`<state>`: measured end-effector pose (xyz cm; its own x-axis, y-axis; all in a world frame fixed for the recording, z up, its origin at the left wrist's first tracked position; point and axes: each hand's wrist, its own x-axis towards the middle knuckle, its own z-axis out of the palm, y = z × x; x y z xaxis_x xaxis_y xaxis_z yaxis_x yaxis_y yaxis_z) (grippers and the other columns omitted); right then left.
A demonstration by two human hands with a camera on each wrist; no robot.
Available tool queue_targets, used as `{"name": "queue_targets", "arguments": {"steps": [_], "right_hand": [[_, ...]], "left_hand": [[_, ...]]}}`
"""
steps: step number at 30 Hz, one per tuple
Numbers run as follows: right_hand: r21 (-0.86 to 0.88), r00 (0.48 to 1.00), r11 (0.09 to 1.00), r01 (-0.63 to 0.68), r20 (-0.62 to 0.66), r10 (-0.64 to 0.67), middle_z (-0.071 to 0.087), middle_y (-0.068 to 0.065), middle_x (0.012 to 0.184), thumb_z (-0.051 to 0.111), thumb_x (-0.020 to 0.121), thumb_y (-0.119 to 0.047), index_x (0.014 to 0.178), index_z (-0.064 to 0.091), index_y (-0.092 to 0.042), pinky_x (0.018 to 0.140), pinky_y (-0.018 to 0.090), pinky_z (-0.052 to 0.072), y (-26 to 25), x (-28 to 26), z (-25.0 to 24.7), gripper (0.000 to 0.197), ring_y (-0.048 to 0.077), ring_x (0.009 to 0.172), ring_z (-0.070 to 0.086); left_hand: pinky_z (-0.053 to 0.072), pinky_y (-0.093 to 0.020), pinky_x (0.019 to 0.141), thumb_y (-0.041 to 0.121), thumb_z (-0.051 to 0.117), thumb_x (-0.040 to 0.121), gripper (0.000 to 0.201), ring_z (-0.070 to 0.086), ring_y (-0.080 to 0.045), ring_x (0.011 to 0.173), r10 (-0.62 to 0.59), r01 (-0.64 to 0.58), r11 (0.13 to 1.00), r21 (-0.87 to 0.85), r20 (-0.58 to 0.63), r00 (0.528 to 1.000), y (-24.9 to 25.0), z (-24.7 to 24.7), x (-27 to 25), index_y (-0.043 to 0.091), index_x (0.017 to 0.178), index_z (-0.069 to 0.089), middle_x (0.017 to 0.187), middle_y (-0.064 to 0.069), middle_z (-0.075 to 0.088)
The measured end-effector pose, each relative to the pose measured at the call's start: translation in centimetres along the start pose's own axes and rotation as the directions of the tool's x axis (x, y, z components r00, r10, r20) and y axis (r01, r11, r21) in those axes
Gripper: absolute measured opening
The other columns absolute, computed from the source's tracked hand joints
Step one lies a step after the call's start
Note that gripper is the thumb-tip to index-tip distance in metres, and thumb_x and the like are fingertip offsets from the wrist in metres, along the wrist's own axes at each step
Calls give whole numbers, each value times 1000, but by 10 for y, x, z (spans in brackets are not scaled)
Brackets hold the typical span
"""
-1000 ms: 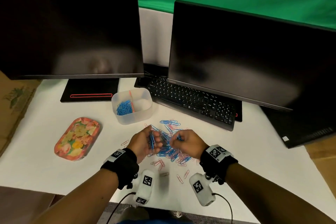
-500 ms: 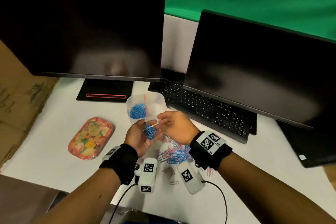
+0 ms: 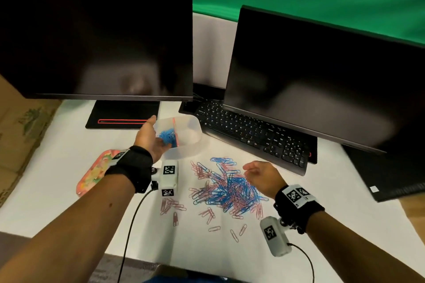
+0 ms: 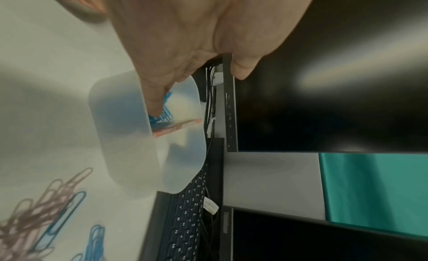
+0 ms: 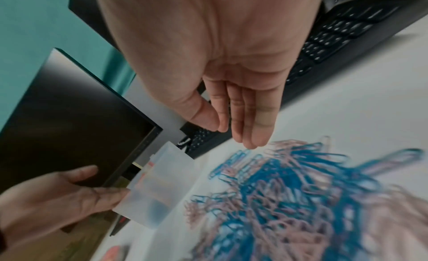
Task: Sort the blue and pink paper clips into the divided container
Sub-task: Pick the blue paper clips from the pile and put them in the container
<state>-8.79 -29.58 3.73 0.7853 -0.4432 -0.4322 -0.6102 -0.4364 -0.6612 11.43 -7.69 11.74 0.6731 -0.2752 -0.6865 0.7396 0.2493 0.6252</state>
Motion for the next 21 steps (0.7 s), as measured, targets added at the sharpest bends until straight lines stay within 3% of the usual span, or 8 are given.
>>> {"name": "queue_targets", "arguments": {"steps": [2, 4, 7, 8, 10, 13, 17, 21], "right_hand": [[-161, 999, 987, 22, -21, -26, 70, 0, 113, 45, 91, -17, 102, 70, -24, 87, 20, 46, 10, -4, 3, 28, 18, 101, 64], [-289, 996, 954, 76, -31, -88, 67, 1, 118, 42, 94, -15, 112, 67, -17, 84, 15, 40, 19, -11, 7, 31, 18, 104, 63], [-349, 990, 927, 133, -5, -144, 61, 3, 127, 45, 92, -15, 124, 59, -18, 95, 25, 44, 33, -26, 18, 35, 21, 113, 57], [-371, 986, 915, 159, 11, -167, 57, 3, 132, 46, 92, -16, 128, 56, -18, 100, 27, 42, 38, -32, 23, 38, 21, 118, 54], [-426, 962, 865, 264, 56, -266, 48, 4, 142, 48, 91, -20, 135, 51, -19, 109, 29, 33, 47, -41, 37, 45, 24, 130, 46], [-528, 927, 762, 374, 203, -315, 25, 7, 157, 46, 89, -37, 148, 32, -25, 117, 39, 21, 57, -47, 51, 61, 31, 144, 24], [-685, 936, 639, 350, 290, -202, -16, 5, 160, 32, 85, -72, 145, -3, -53, 116, 55, -3, 69, -48, 43, 72, 37, 145, -15], [-735, 941, 593, 329, 310, -137, -33, 8, 152, 22, 75, -86, 137, -17, -62, 111, 59, -16, 81, -49, 27, 77, 38, 138, -30]], "left_hand": [[46, -35, 74, 35, 46, 98, 26, 55, -21, 81, 74, -72, 994, 83, -28, 997, -2, 0, 1, 14, 114, 45, 91, -12, 53], [45, -35, 86, 30, 54, 95, 30, 56, -21, 93, 266, -233, 901, 367, -44, 963, -13, -4, 11, 16, 121, 49, 105, -9, 54], [46, -33, 93, 19, 59, 92, 31, 55, -18, 108, 547, -544, 440, 715, 267, 793, -53, -12, 12, 20, 122, 56, 119, 2, 55], [48, -35, 93, 20, 58, 92, 29, 55, -15, 109, 507, -623, 268, 735, 442, 740, -71, -12, 8, 23, 121, 58, 121, 4, 55], [47, -33, 97, 19, 51, 93, 33, 54, -12, 110, 241, -732, -46, 680, 719, 652, -107, -11, -4, 26, 124, 56, 124, 7, 53], [40, -35, 104, 18, 45, 90, 47, 47, -23, 122, -134, -802, -323, 502, 815, 564, -155, -14, -7, 23, 136, 47, 136, -2, 47], [22, -48, 114, 31, 42, 91, 60, 17, -34, 143, -283, -704, -592, 392, 717, 637, -178, -36, 5, 35, 148, 22, 158, -10, 16], [-5, -54, 115, 39, 43, 91, 62, -18, -34, 145, -382, -696, -604, 388, 626, 680, -165, -53, 11, 53, 144, 14, 159, -6, -18]]}}
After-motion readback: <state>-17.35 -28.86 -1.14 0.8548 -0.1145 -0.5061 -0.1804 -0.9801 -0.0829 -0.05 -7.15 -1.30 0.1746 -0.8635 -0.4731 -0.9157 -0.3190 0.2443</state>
